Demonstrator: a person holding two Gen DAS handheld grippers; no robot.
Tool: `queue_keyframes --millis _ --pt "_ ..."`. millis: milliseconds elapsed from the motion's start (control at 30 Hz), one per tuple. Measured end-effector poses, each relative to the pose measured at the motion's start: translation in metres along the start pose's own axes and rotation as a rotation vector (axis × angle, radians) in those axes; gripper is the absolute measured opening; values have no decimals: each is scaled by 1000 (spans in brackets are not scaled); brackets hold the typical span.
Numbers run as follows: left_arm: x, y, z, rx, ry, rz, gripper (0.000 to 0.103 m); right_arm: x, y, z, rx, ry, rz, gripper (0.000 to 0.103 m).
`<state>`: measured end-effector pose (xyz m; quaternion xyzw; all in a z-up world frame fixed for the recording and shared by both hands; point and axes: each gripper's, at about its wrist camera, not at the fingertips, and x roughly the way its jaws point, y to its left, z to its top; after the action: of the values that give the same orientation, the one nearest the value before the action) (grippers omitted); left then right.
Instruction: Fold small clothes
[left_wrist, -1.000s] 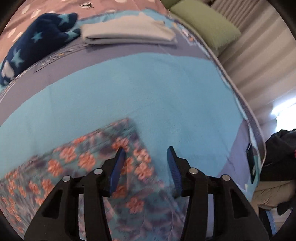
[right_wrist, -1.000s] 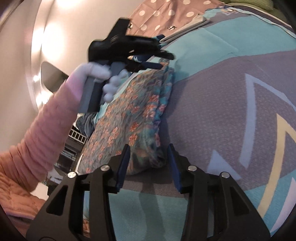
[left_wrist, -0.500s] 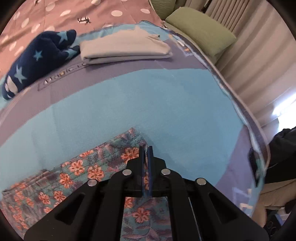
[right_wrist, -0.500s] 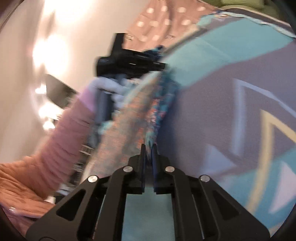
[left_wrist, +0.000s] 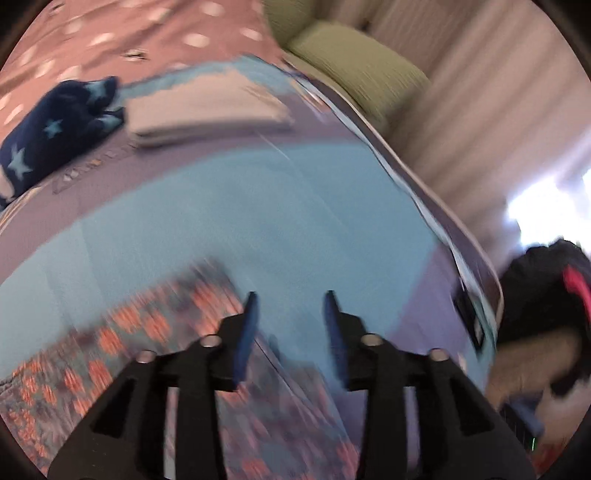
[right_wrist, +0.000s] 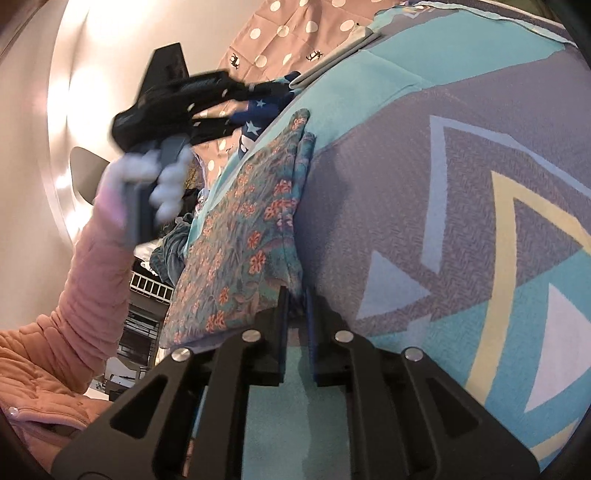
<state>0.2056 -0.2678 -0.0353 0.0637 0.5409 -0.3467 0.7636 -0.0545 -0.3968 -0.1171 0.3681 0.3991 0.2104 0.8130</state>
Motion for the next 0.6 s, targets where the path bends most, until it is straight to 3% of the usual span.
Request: queue_keyframes --millis 167,333,367,400,433,500,600 --pt "35 -30 -38 97 209 124 50 2 4 -1 -19 11 2 18" --pt "56 -31 -27 86 180 182 52 11 25 3 -61 14 -3 52" --pt "58 -33 -25 99 172 198 44 17 29 6 -73 13 -31 52" --pt "60 -33 -24 112 169 218 33 22 32 9 -76 13 -55 46" --pt "60 -32 -23 122 162 231 28 29 32 13 -71 14 -89 11" --pt "56 -21 -20 86 142 221 8 39 29 16 -25 42 -78 5" --pt "52 -6 -20 -19 100 163 4 23 27 10 -23 49 -114 4"
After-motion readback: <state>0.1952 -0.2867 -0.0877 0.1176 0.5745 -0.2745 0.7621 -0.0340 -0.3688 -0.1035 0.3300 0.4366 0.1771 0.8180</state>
